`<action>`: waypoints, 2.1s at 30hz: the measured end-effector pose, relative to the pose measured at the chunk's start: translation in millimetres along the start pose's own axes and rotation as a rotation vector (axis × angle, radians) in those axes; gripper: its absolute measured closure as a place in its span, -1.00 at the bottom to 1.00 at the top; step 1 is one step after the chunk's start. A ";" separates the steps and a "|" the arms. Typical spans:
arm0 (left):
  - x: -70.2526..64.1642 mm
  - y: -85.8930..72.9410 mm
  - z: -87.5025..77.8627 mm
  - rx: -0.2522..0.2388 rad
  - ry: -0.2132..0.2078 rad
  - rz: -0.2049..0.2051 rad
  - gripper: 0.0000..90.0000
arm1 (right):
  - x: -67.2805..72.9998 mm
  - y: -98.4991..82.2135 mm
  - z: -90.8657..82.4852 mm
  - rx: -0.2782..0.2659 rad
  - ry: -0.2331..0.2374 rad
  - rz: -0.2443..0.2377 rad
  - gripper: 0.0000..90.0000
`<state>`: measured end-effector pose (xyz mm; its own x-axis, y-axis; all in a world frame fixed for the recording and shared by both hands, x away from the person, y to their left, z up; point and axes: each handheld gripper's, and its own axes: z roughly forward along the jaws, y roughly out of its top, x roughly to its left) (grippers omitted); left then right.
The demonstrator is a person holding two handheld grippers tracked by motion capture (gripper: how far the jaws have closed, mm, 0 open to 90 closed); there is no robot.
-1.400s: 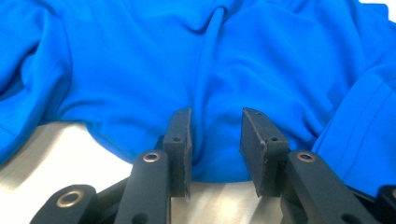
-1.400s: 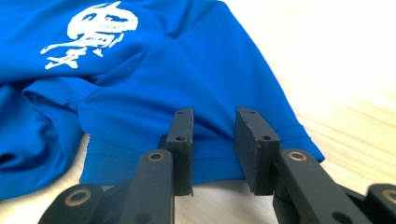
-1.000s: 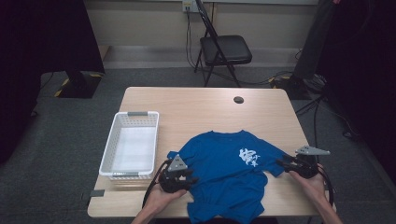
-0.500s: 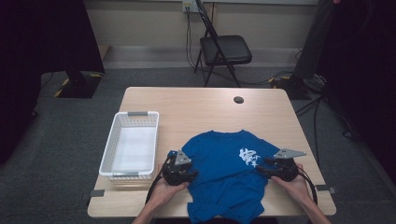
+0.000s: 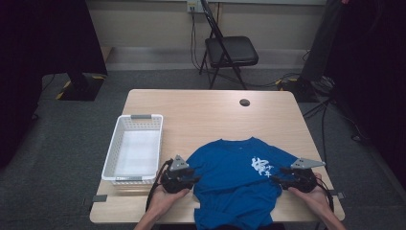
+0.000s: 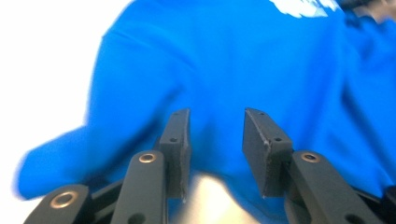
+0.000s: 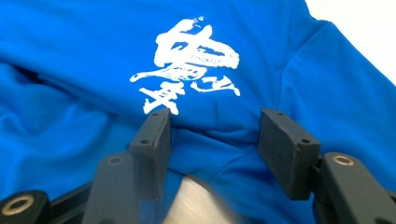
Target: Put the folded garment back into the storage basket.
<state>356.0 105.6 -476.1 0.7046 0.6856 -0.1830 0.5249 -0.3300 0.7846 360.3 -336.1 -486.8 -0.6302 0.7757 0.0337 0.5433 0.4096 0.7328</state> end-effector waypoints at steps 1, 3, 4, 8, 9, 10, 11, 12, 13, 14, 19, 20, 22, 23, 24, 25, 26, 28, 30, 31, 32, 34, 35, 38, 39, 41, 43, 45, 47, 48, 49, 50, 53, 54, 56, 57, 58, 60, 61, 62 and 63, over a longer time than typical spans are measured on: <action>2.5 1.5 0.5 -0.002 0.020 -0.010 0.42 | -1.4 -0.7 -0.7 -0.001 -0.003 0.005 -0.01; 6.4 3.3 3.3 0.000 0.042 -0.018 0.43 | -3.7 -1.7 -2.2 0.002 -0.017 0.005 -0.01; 8.0 3.9 4.7 0.002 0.045 -0.019 0.43 | -4.9 -2.1 -3.1 0.005 -0.026 0.006 -0.01; 15.8 6.2 9.3 0.007 0.099 -0.030 0.37 | -10.4 -6.0 -6.8 -0.003 -0.039 0.021 -0.01; 17.2 7.1 10.6 0.011 0.109 -0.028 0.37 | -11.6 -6.6 -7.5 -0.003 -0.043 0.025 -0.01; 18.2 7.8 12.2 0.014 0.125 -0.027 0.36 | -12.4 -6.9 -7.8 -0.004 -0.044 0.029 -0.01; 19.4 8.1 13.8 0.015 0.132 -0.028 0.36 | -13.2 -7.0 -7.9 -0.005 -0.046 0.029 -0.01; 19.9 8.2 16.2 0.018 0.130 -0.035 0.36 | -13.3 -6.8 -7.9 -0.005 -0.043 0.033 -0.02; 20.0 8.3 18.5 0.031 0.137 -0.028 0.36 | -13.2 -6.4 -7.7 -0.005 -0.042 0.037 -0.04; 19.8 8.3 20.6 0.040 0.149 -0.029 0.38 | -12.8 -5.9 -7.7 -0.005 -0.041 0.042 -0.06; 22.0 11.5 25.2 0.073 0.169 -0.042 0.59 | -10.3 -2.5 -8.4 -0.030 -0.031 0.052 -0.10; 21.5 12.4 26.0 0.082 0.163 -0.040 0.68 | -9.7 -1.6 -8.3 -0.036 -0.028 0.051 -0.10; 19.6 12.4 29.1 0.085 0.158 -0.042 0.88 | -8.2 -0.1 -8.3 -0.047 -0.019 0.054 -0.10; 18.7 13.2 29.9 0.089 0.159 -0.035 0.92 | -7.3 0.7 -8.1 -0.050 -0.013 0.049 -0.10; 18.0 14.0 30.3 0.092 0.165 -0.037 0.97 | -6.1 1.3 -8.0 -0.051 -0.010 0.045 -0.10; 18.1 14.8 30.6 0.097 0.161 -0.037 0.98 | -5.0 1.8 -7.8 -0.054 -0.005 0.043 -0.11; 18.0 15.2 30.7 0.096 0.170 -0.036 1.00 | -4.1 2.0 -7.5 -0.054 0.002 0.040 -0.11; 18.2 15.3 30.8 0.097 0.179 -0.041 1.00 | -3.3 2.0 -7.0 -0.051 0.004 0.036 -0.11; 17.8 16.0 30.1 0.090 0.185 -0.042 1.00 | -2.8 0.4 -4.9 -0.032 0.007 0.031 -0.12; 18.6 16.0 29.8 0.086 0.166 -0.056 1.00 | -3.0 -0.7 -4.4 -0.020 0.003 0.031 -0.13; 17.9 15.6 29.8 0.086 0.181 -0.046 1.00 | -3.0 -2.0 -4.2 -0.005 -0.001 0.031 -0.14; 17.8 15.0 30.0 0.093 0.188 -0.037 1.00 | -3.3 -3.8 -4.6 -0.006 0.002 0.031 -0.15; 19.2 14.6 29.4 0.092 0.182 -0.046 1.00 | -3.6 -5.0 -5.7 -0.007 0.002 0.034 -0.15; 20.0 14.5 28.6 0.093 0.202 -0.046 1.00 | -2.6 -6.7 -8.3 0.003 0.000 0.023 -0.16; 19.0 14.4 29.2 0.096 0.208 -0.039 0.99 | -2.1 -7.8 -9.2 0.004 -0.002 0.017 -0.16; 18.3 15.2 30.0 0.096 0.214 -0.049 0.99 | -0.7 -11.5 -13.7 0.015 -0.016 -0.005 -0.16; 19.1 15.8 31.2 0.095 0.225 -0.044 0.98 | -0.3 -13.5 -17.0 0.024 -0.019 -0.013 -0.16; 18.7 15.9 32.0 0.086 0.225 -0.054 0.93 | -0.9 -15.1 -18.1 0.018 -0.020 -0.006 -0.16; 17.4 17.1 30.9 0.072 0.230 -0.068 0.87 | -1.4 -13.5 -17.1 0.020 -0.021 0.004 -0.22; 14.5 18.2 28.2 0.040 0.204 -0.069 0.81 | -1.6 -12.0 -16.6 0.018 -0.029 0.011 -0.23; 10.4 20.2 25.3 0.018 0.176 -0.053 0.81 | -1.7 -10.1 -16.5 0.006 -0.032 0.019 -0.23; 5.6 22.7 22.6 0.004 0.160 -0.023 0.79 | -1.6 -7.8 -17.0 -0.010 -0.032 0.023 -0.23; -7.4 26.9 21.0 -0.035 0.080 0.022 0.75 | -0.9 -0.1 -17.1 -0.047 -0.032 0.035 -0.23; -11.9 27.6 23.1 -0.033 0.057 0.042 0.75 | 0.2 4.0 -15.7 -0.051 -0.028 0.036 -0.23; -17.7 27.1 30.0 -0.019 -0.005 0.067 0.73 | 2.7 9.0 -12.0 -0.055 -0.023 0.034 -0.23; -20.0 25.9 35.2 0.004 -0.037 0.075 0.72 | 4.6 11.7 -9.2 -0.052 -0.015 0.037 -0.23; -22.3 24.5 39.1 0.027 -0.043 0.084 0.71 | 6.3 13.8 -6.2 -0.046 -0.009 0.031 -0.23; -24.6 20.7 48.7 0.093 -0.024 0.099 0.67 | 9.3 16.3 -0.2 -0.030 -0.004 0.026 -0.23; -23.2 18.6 52.0 0.098 -0.009 0.093 0.64 | 9.9 17.2 3.2 -0.018 -0.003 0.020 -0.23; -20.5 18.0 53.1 0.083 -0.001 0.082 0.64 | 9.9 18.1 6.8 -0.006 -0.007 0.018 -0.23; -17.2 19.2 53.9 0.083 0.015 0.070 0.61 | 8.9 18.7 10.3 0.000 -0.017 0.017 -0.23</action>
<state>379.6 52.5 -489.8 0.7339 0.6685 -0.1204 0.5133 -0.4296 0.7429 370.6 -316.6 -479.8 -0.6110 0.7908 0.0348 0.5543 0.3961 0.7321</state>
